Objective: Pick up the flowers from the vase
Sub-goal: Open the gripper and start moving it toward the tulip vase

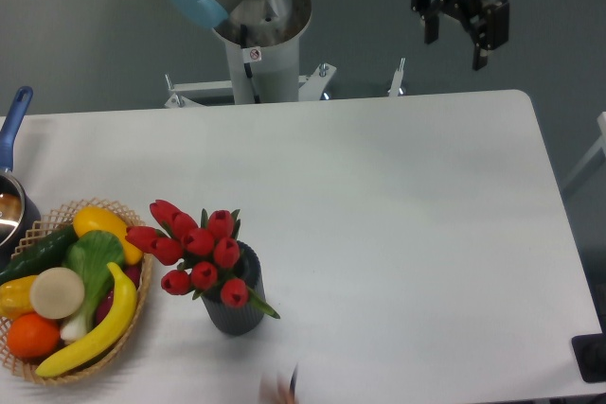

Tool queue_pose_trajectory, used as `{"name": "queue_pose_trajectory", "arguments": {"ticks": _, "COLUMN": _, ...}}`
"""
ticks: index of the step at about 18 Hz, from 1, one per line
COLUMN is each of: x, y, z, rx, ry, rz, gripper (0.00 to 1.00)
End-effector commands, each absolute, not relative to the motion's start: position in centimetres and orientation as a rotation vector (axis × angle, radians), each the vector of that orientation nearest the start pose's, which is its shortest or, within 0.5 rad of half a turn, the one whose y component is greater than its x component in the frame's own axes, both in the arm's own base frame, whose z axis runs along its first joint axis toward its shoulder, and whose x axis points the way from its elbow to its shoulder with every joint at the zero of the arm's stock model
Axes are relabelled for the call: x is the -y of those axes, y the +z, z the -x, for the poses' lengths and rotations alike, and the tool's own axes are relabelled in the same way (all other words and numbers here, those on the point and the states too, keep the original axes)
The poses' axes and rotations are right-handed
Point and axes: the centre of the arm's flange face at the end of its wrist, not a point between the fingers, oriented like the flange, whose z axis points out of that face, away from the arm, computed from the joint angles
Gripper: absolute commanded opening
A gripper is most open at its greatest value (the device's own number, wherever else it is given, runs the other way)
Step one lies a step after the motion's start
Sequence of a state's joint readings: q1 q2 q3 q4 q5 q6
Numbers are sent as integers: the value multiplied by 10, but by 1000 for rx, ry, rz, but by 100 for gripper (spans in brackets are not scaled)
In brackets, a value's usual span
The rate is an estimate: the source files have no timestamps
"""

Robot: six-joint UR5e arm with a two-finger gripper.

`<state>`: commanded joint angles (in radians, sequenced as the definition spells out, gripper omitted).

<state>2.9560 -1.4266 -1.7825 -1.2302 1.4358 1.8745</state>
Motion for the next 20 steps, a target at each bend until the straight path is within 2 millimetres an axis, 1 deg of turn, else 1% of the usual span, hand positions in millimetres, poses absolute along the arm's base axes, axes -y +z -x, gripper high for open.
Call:
{"name": "queue_pose_trajectory", "arguments": {"ticks": 10, "x": -231, "y": 484, "z": 418, "rx": -734, "ry": 404, "rz": 2873, "gripper": 100}}
{"name": "queue_pose_trajectory", "arguments": {"ticks": 12, "x": -231, "y": 477, "z": 415, "rx": -670, "ry": 377, "rz": 2874, "gripper": 100}}
{"name": "queue_pose_trajectory", "arguments": {"ticks": 17, "x": -239, "y": 471, "z": 411, "rx": -496, "ry": 329, "rz": 2817, "gripper": 100}}
{"name": "queue_pose_trajectory", "arguments": {"ticks": 20, "x": -249, "y": 466, "z": 407, "rx": -354, "ry": 266, "rz": 2759, "gripper": 100}}
